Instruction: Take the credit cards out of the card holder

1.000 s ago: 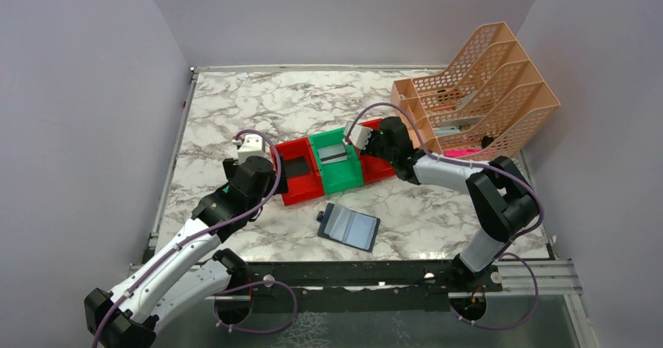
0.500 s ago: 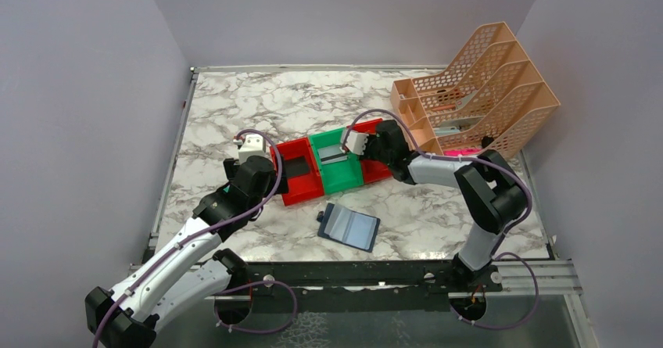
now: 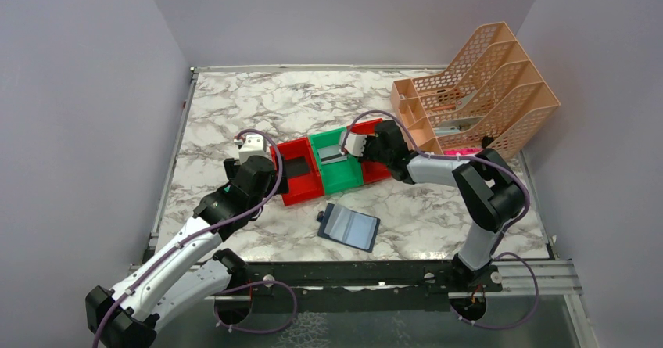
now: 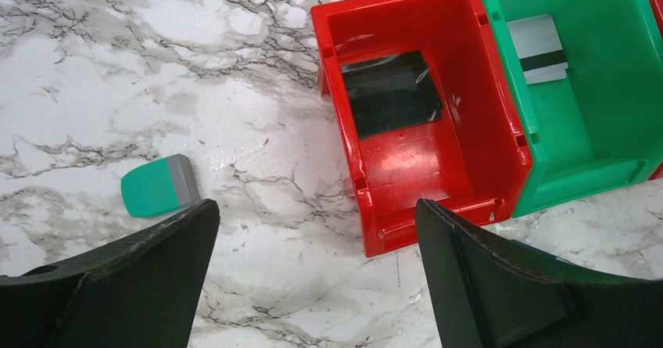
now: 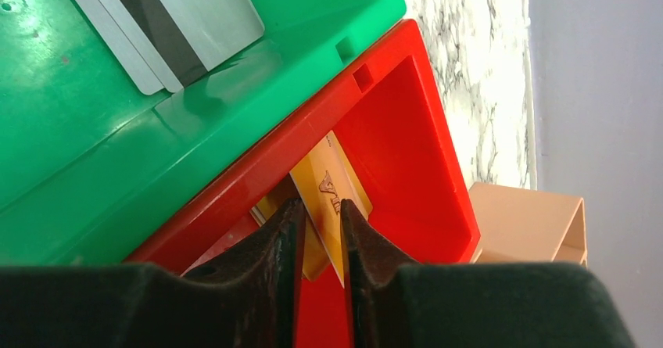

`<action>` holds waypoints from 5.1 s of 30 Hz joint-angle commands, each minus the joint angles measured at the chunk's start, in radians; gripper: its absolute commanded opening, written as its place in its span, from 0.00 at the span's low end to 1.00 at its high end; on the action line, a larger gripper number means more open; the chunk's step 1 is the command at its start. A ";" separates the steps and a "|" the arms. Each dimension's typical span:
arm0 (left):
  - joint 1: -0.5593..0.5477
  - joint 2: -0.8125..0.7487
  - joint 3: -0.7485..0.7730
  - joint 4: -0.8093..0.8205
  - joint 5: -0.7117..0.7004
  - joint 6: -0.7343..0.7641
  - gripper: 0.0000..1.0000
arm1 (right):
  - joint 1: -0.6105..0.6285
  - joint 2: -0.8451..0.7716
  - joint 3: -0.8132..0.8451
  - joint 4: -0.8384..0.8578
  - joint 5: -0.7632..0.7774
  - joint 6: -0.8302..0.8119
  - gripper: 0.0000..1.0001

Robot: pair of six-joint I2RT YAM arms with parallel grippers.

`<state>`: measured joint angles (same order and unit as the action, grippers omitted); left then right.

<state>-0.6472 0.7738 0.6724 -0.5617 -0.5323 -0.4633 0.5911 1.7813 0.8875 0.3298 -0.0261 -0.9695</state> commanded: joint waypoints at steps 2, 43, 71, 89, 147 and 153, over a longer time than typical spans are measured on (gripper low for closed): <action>0.006 0.005 0.001 0.025 0.000 -0.004 0.99 | 0.004 0.001 0.030 -0.009 -0.047 0.035 0.30; 0.008 0.006 0.006 0.022 0.005 0.000 0.99 | 0.007 -0.347 -0.012 -0.238 -0.565 1.196 0.50; 0.009 -0.036 -0.002 0.019 -0.031 -0.011 0.99 | 0.373 0.007 0.169 -0.337 -0.073 1.520 0.43; 0.009 -0.028 -0.003 0.019 -0.016 -0.014 0.99 | 0.398 0.017 0.261 -0.443 -0.047 1.523 0.48; -0.172 0.358 -0.231 0.478 0.747 -0.162 0.30 | 0.409 -0.624 -0.368 -0.472 0.107 1.968 0.53; -0.173 0.346 -0.254 0.492 0.749 -0.181 0.22 | 0.410 -0.636 -0.390 -0.494 0.114 1.989 0.54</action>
<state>-0.8143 1.1370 0.4332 -0.1055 0.2203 -0.6216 0.9958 1.1549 0.4973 -0.1146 0.0551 1.0161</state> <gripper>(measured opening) 0.257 0.533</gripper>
